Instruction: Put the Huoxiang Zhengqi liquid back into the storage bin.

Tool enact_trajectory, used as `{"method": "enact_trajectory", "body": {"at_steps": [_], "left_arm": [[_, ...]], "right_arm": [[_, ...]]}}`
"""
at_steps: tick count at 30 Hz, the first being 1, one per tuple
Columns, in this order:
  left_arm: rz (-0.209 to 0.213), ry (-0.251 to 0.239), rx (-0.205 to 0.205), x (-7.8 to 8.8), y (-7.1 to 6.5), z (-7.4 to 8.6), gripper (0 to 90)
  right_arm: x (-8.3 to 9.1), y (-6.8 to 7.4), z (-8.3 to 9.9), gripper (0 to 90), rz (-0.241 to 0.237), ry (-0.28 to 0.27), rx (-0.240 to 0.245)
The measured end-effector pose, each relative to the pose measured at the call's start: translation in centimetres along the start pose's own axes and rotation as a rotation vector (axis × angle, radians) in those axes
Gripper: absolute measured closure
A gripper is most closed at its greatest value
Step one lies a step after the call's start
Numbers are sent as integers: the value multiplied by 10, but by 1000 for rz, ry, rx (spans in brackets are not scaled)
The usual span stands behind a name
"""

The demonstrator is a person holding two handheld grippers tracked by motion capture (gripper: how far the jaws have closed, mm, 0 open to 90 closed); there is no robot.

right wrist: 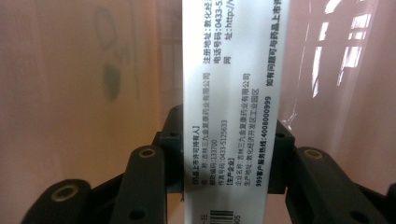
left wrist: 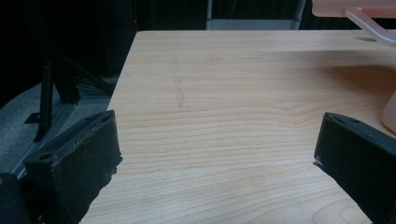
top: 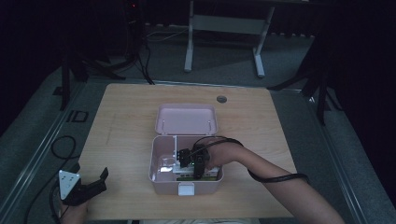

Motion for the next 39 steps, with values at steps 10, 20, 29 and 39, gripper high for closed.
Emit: {"method": "enact_trajectory", "body": {"at_steps": [10,20,29,39], "left_arm": [[-2,3,-5,0,0,0,4],[-1,2,-3,0,0,0,4],[0,9,-5,0,0,0,4],[-3,10,-3,0,0,0,4]], "right_arm": [[14,3,1,535,-5,-29,16],[53,1,17,483,53,-110,7],[90,-5,50,337,115,-291,-42],[114,-24,109,128,178,-519,-158]]}}
Point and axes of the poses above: each handheld gripper's, and its own axes: x roughly backward along the jaws, z roughly out of its underside, y roughly to its left, the point moved 5 cm from there along -x, roughly forward along the jaws, and after that the axes turned 1 degree about z, right-handed, at the moved point
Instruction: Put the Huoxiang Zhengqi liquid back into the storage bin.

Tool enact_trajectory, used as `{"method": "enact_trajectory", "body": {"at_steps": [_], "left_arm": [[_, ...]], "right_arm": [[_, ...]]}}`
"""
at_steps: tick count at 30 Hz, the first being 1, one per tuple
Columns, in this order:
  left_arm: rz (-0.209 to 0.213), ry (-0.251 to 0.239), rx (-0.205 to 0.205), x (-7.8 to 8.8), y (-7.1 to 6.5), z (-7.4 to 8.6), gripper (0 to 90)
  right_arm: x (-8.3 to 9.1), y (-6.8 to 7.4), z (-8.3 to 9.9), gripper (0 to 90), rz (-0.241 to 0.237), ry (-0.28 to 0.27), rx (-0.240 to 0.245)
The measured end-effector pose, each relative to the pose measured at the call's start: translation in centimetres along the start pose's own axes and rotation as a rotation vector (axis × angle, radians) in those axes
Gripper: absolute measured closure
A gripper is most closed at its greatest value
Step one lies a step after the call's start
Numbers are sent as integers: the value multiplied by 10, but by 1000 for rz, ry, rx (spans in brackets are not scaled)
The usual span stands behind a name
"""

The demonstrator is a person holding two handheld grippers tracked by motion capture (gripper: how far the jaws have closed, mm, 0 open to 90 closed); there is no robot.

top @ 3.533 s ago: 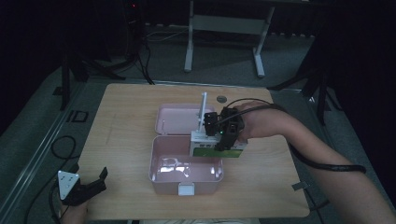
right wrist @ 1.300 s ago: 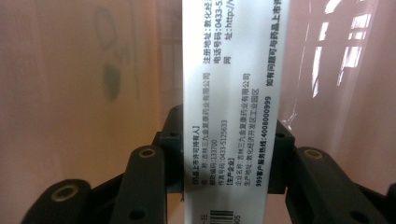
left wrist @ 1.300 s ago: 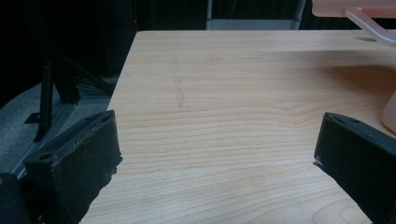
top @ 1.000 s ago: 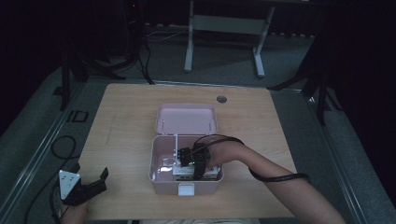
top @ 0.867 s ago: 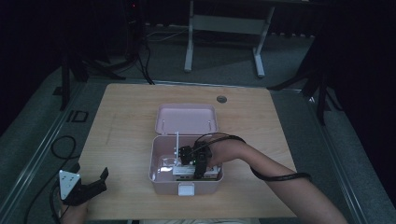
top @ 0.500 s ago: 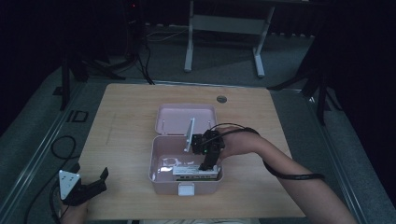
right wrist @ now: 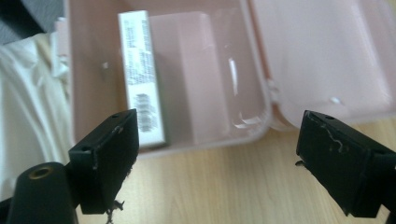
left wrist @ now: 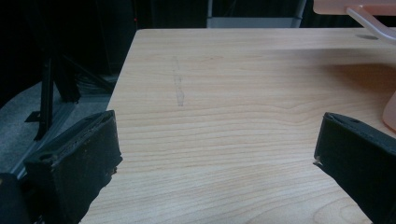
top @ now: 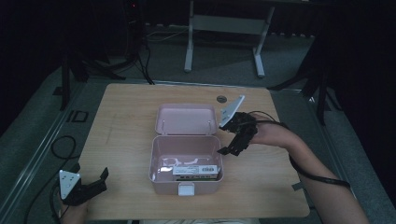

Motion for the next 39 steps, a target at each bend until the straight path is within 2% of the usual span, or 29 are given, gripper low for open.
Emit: {"method": "enact_trajectory", "body": {"at_steps": [3,5,7,11,14,16,17,18,21,22,28,31,35,37,38,39], "left_arm": [[0,0,-1,0,0,0,4],[-1,1,-1,0,0,0,4],[0,1,0,0,0,0,4],[-1,1,-1,0,0,0,4],[0,1,-1,0,0,0,4],[0,1,-1,0,0,0,4],[0,1,-1,0,0,0,4],[0,1,-1,0,0,0,4],[0,2,-1,-1,0,0,4],[1,3,-1,-1,0,0,4],[1,3,0,-1,0,0,4],[1,5,-1,-1,0,0,4],[2,4,-1,-1,0,0,4],[2,5,0,-1,0,0,4],[2,5,0,-1,0,0,4],[3,5,-1,-1,0,0,4]], "right_arm": [[3,-10,15,127,3,-35,-47],[1,-16,25,128,33,-42,-64],[-3,-22,35,132,42,-52,-98],[-13,-32,55,132,80,-67,-139],[-22,-40,69,132,121,-101,-174],[-30,-46,78,133,163,-126,-186],[-30,-46,78,133,163,-126,-186],[-39,-50,88,132,178,-143,-210],[-50,-53,98,132,193,-163,-226],[-62,-56,109,131,209,-176,-251],[-88,-61,133,129,263,-234,-306],[-96,-63,142,128,286,-260,-339],[-101,-68,154,128,361,-307,-392],[-101,-70,159,129,386,-341,-427],[-101,-70,159,129,386,-341,-427],[-102,-71,165,130,416,-360,-458]]}}
Point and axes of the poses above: each handheld gripper's, and its own axes: x roughly backward along the jaws, z roughly out of its underside, y roughly to its left, the point moved 5 cm from there along -x, roughly forward along the jaws, and after that the axes turned 1 degree about z, right-handed, at the moved point
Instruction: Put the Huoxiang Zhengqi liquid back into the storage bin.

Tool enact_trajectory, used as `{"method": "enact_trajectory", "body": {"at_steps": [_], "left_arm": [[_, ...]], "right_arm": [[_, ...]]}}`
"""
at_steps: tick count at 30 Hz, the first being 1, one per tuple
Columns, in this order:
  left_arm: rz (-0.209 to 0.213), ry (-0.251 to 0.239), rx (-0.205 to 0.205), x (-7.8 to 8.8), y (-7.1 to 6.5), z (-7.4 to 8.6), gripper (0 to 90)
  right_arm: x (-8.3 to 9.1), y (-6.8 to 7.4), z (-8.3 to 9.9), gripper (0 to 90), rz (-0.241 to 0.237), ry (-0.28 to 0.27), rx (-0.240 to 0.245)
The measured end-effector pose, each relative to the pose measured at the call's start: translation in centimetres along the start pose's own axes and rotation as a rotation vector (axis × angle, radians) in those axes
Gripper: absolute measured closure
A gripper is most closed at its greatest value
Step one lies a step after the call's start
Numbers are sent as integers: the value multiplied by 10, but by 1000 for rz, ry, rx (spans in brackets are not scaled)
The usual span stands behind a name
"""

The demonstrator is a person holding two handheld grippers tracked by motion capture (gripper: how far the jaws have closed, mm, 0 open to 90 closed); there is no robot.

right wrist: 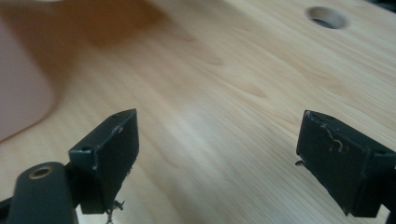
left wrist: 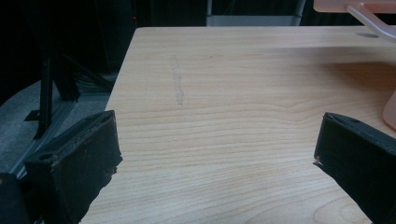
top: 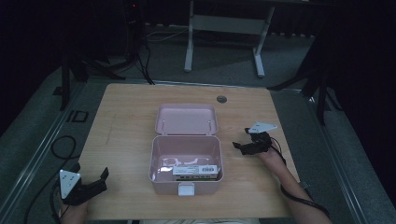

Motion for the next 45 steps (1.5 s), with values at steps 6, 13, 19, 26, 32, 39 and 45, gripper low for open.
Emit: {"method": "enact_trajectory", "body": {"at_steps": [6,13,19,26,32,39,45], "left_arm": [[-1,1,2,0,0,0,4],[-1,3,2,0,0,0,4],[-1,3,2,0,0,0,4],[-1,5,1,0,0,0,4],[0,6,0,0,0,0,4],[4,8,-6,-1,-2,0,4],[5,7,-2,-1,-1,0,4]], "right_arm": [[2,-8,14,130,120,-12,-19],[10,-16,21,130,178,-44,-71],[25,-33,29,133,222,-91,-183],[36,-45,40,133,277,-76,-249],[46,-53,48,133,299,-98,-327],[57,-65,58,133,337,-127,-429],[65,-73,63,134,361,-143,-505]]}}
Point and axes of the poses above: each handheld gripper's, and its own axes: x roughly backward along the jaws, z roughly out of its underside, y roughly to its left, the point moved 5 cm from there along -x, roughly forward along the jaws, and after that the axes turned 1 degree about z, right-handed, at the moved point
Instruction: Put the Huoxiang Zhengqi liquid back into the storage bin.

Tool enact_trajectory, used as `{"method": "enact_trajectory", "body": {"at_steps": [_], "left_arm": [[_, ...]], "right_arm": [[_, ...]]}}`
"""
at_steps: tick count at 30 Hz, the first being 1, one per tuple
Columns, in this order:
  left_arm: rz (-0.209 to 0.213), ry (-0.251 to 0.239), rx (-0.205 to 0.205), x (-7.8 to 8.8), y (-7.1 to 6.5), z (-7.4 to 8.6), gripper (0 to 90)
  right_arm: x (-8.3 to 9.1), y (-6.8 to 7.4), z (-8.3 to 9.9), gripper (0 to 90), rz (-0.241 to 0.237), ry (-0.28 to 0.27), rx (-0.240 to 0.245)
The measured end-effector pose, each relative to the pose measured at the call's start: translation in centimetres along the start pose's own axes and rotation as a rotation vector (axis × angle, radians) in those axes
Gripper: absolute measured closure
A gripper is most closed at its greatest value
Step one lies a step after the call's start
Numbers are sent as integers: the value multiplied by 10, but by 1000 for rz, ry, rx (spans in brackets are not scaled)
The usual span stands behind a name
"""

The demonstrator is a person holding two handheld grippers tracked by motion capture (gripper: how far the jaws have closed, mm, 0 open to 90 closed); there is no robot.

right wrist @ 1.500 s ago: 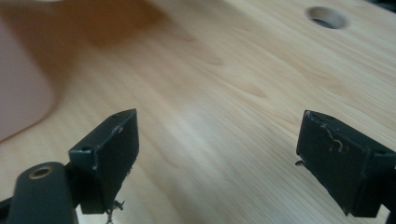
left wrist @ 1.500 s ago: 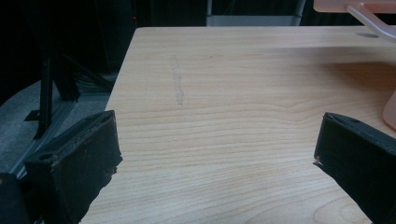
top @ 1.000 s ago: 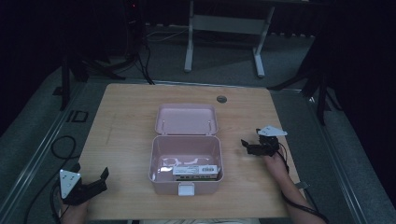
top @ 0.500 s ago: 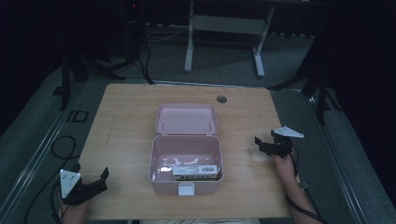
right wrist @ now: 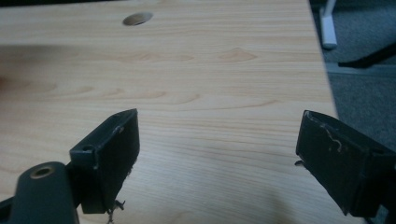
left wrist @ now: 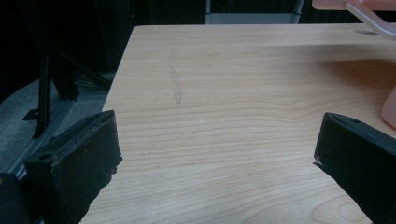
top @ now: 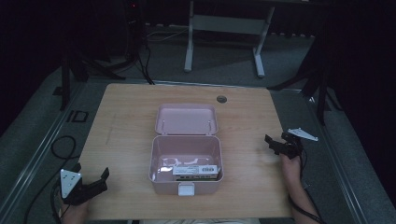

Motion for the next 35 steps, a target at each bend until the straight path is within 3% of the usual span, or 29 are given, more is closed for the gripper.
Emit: {"method": "enact_trajectory", "body": {"at_steps": [7,12,13,15,19,35], "left_arm": [[0,0,1,0,0,0,4],[2,0,-3,0,0,0,4],[2,-1,-4,0,0,0,4],[2,0,-3,0,0,0,4],[1,-1,-3,0,0,0,4],[4,-1,-1,0,0,0,4]], "right_arm": [[5,-11,0,134,2,7,-70],[5,-21,2,136,63,41,-107],[4,-27,5,135,96,58,-129],[5,-32,6,136,100,59,-151],[7,-33,5,135,95,35,-150],[4,-32,7,135,90,55,-128]]}}
Point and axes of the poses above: each handheld gripper's, and its own axes: x roughly backward along the jaws, z roughly out of its underside, y roughly to its left, the point moved 5 cm from there along -x, roughly forward along the jaws, and after that the axes turned 1 degree about z, right-handed, at the moved point
